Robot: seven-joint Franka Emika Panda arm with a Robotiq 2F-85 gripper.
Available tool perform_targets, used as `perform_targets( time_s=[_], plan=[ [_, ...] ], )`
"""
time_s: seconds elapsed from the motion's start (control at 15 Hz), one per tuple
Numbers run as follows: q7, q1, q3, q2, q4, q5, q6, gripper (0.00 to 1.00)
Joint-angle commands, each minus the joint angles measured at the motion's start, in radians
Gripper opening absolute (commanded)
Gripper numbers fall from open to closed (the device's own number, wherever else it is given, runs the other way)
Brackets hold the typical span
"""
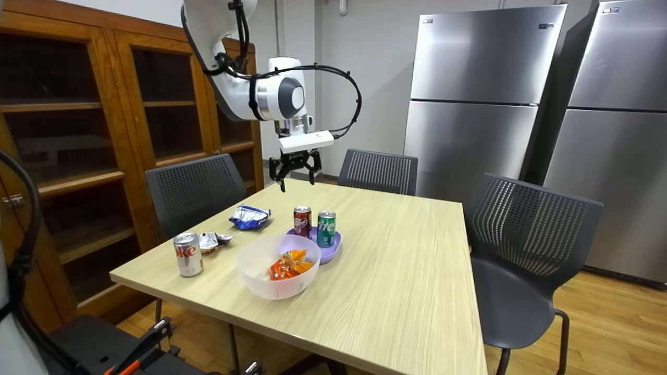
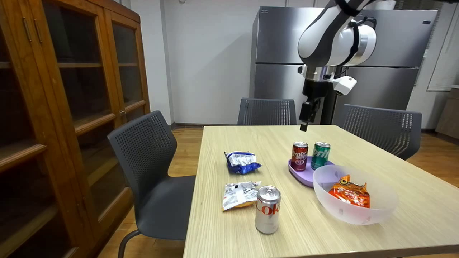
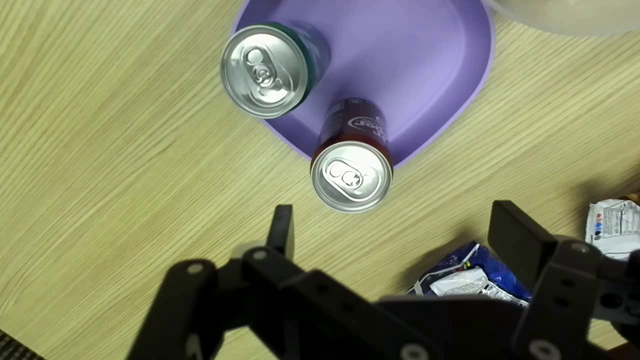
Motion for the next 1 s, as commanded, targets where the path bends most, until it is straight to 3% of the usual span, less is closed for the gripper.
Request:
perform_targets(
  time_s=[0.0,0.47,0.93],
  plan=[
    [-0.002,0.001,-0.002,-0.012,-0.011,0.002,-0.002,1.0],
    [-0.003,0.006,0.002,-0.018,-0.025,0.001,-0.007,1.0],
    [0.014,0.092,0.012,0.015,-0.001,-0.047,-0.035,1.0]
  ],
)
